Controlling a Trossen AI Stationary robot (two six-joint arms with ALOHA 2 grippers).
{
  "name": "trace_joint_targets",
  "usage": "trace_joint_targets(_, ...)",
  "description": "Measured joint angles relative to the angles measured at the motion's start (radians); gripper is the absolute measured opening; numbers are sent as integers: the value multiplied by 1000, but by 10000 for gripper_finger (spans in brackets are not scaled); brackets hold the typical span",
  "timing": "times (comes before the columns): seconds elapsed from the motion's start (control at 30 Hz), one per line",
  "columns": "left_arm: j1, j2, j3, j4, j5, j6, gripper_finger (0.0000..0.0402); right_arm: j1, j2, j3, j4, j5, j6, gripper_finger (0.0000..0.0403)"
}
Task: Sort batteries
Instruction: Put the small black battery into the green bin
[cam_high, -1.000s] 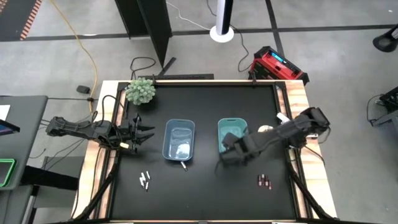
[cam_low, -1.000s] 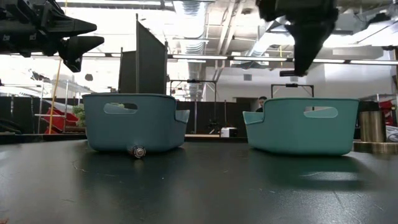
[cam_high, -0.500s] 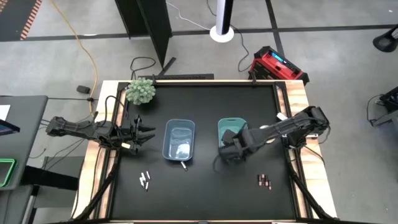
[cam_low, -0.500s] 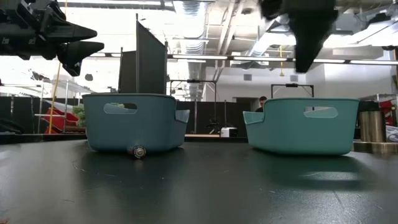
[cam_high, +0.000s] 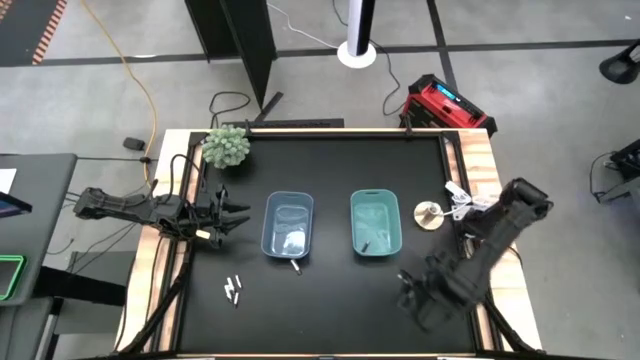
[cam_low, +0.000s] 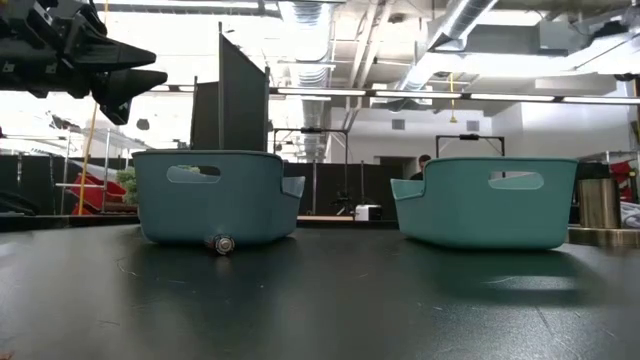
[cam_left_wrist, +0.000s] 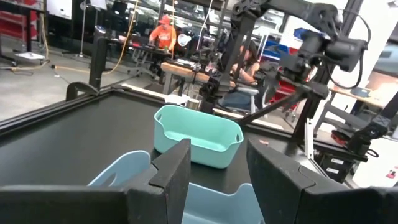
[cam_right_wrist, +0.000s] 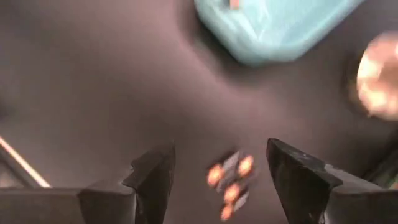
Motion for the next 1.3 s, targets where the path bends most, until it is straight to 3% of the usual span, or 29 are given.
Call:
trace_joint_targets(0.23,0,0,0,1,0,-1,153,205,4,-116,126,-60,411,254)
trace_joint_targets(0.37,0,0,0,1,0,-8,153,270,34,-174,171,-142,554,231)
trace_joint_targets(0.63,0,0,0,3,0,-9,153,262,113,-229,283,-209,565,193)
trace_joint_targets(1.3,0,0,0,2,-1,-9,153,208,255,-234,205,-300,578,183)
